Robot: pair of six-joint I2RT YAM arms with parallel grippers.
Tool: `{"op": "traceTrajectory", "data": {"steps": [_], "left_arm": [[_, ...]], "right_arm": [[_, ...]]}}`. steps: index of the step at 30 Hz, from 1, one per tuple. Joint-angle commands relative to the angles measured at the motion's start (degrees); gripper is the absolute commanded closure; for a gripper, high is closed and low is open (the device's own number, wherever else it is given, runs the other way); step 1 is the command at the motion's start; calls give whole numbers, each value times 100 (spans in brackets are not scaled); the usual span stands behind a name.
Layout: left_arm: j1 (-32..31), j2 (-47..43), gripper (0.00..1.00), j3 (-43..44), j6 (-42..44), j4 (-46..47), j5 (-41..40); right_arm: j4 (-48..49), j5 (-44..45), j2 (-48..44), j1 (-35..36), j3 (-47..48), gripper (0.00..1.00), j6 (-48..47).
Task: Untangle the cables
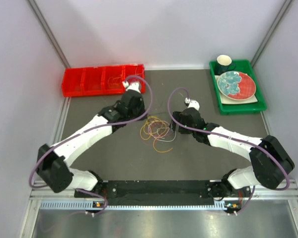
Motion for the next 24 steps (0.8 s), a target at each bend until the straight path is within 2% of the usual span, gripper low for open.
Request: {"op": "traceTrajectory", "data": {"steps": [1,4,7,14,24], "left_arm": [[-20,-642,100,1122,649,-573,-537],[-20,-853,100,1545,729,-836,-581],[-20,-1046,100,1617,624,-1039,-538],[-20,-1898,100,1011,342,-785,-98],[-28,-1943,99,905,430,-951,280]], "right_arm": [[13,12,-21,74,306,10,-25],[21,12,-30,83,298,10,-25],[39,21,-56,83,271,10,-25],[48,4,-65,75,271,10,-25],[48,30,-100,83,245,10,-16]]}}
